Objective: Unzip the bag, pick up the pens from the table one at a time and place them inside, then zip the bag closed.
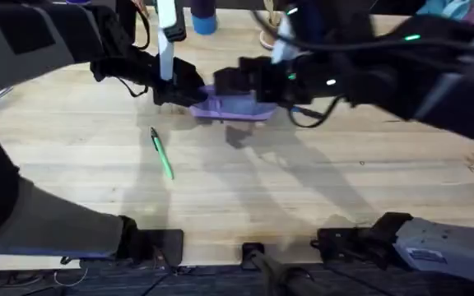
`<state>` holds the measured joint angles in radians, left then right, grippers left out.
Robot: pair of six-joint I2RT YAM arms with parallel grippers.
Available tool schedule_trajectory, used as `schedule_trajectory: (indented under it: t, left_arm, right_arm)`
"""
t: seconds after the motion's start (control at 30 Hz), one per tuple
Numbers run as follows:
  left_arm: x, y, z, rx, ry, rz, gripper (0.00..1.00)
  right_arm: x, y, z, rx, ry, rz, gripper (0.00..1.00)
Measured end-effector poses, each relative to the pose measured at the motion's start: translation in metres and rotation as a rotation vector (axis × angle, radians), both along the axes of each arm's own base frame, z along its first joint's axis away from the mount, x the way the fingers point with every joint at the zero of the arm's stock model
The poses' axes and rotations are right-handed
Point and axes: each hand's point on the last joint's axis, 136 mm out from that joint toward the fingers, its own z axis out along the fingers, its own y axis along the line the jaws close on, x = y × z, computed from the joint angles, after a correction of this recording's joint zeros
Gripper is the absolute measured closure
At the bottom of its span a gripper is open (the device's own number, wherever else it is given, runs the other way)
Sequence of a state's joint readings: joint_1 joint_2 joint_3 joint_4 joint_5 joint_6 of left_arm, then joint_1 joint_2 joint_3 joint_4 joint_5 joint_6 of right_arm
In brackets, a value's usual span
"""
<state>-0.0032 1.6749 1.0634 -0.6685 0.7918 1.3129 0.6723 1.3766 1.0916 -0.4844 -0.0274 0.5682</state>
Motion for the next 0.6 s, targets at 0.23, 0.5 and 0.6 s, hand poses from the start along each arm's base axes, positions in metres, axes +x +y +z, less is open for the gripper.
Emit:
schedule_trajectory:
  t: [0.23,0.5,0.6]
  left_arm:
    - [0.000,0.000,0.000,0.000,0.000,0.000,0.958]
    - [0.000,0.000,0.000,0.000,-0.004,-0.004,0.873]
    - [0.000,-0.001,0.001,-0.009,-0.007,-0.006,0.389]
  right_arm:
    - [0.008,-0.049,0.024,-0.087,-0.098,-0.029,0.006]
    - [0.029,-0.093,0.025,-0.177,-0.141,-0.068,0.006]
    - [0.036,-0.109,0.025,-0.192,-0.144,-0.103,0.006]
